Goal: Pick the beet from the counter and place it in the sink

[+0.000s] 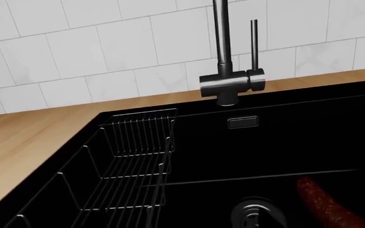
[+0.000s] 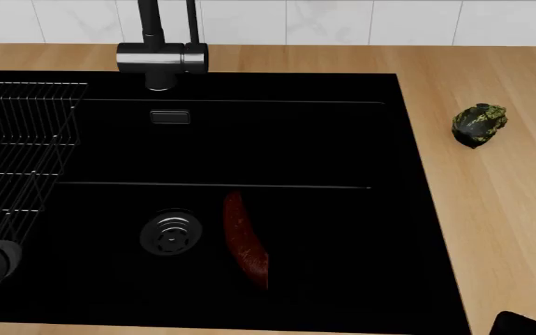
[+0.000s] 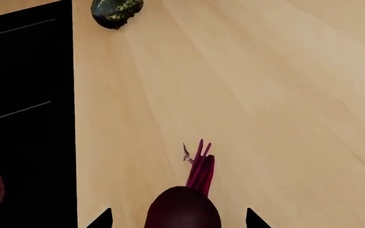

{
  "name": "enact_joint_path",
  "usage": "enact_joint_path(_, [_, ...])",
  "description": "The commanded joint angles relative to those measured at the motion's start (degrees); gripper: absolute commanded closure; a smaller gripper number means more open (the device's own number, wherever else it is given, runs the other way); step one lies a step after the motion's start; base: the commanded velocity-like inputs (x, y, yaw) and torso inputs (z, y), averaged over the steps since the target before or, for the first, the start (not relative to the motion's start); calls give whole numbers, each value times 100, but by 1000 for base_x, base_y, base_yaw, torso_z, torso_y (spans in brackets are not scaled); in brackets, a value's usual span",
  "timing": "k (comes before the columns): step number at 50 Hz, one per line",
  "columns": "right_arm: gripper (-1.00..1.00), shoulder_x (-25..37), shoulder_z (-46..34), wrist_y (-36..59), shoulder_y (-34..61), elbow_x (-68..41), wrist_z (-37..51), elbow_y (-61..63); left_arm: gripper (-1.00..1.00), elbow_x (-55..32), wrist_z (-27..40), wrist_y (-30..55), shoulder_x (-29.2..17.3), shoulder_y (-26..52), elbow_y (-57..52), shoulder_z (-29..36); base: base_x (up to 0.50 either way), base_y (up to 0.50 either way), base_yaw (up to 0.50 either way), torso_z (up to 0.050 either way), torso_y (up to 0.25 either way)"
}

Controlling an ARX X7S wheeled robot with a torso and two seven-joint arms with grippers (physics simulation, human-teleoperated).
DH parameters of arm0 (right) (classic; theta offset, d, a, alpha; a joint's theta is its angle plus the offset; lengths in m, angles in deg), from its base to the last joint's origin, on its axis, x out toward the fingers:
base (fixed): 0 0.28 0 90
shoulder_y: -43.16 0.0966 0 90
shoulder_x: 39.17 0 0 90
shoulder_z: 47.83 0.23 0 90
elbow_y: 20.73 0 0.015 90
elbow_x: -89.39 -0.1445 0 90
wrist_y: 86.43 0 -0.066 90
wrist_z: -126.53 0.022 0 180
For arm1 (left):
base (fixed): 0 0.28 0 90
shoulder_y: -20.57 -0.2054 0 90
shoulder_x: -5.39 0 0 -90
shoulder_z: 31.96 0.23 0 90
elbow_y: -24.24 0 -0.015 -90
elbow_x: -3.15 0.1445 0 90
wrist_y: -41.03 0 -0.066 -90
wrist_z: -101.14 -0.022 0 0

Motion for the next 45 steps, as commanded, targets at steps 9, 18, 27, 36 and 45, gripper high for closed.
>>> enact_joint_path(9, [-100,-411,-29,-48,-388,863,-747,-247,-100,35,-31,-34,86,-13,103,-63,0,0,0,0,0])
enact_joint_path(18, [100,-322,-156,-71,-317,1263,-847,49,-100,9,-8,-28,68,-21,86,-74,4,-1,1,0,0])
enact_joint_path(27, [100,56,-459,104,551,660,-446,409,-100,-27,-2,-45,52,-35,87,-90,3,0,1,0,0])
enact_joint_path(36, [100,7,-1871,497,2674,273,-179,-88,-100,-62,-10,-42,40,26,136,-60,0,0,0,0,0])
enact_joint_path(45, [100,-685,-3028,937,4148,885,-628,-748,-100,-73,0,-54,24,53,168,-17,0,0,0,0,0])
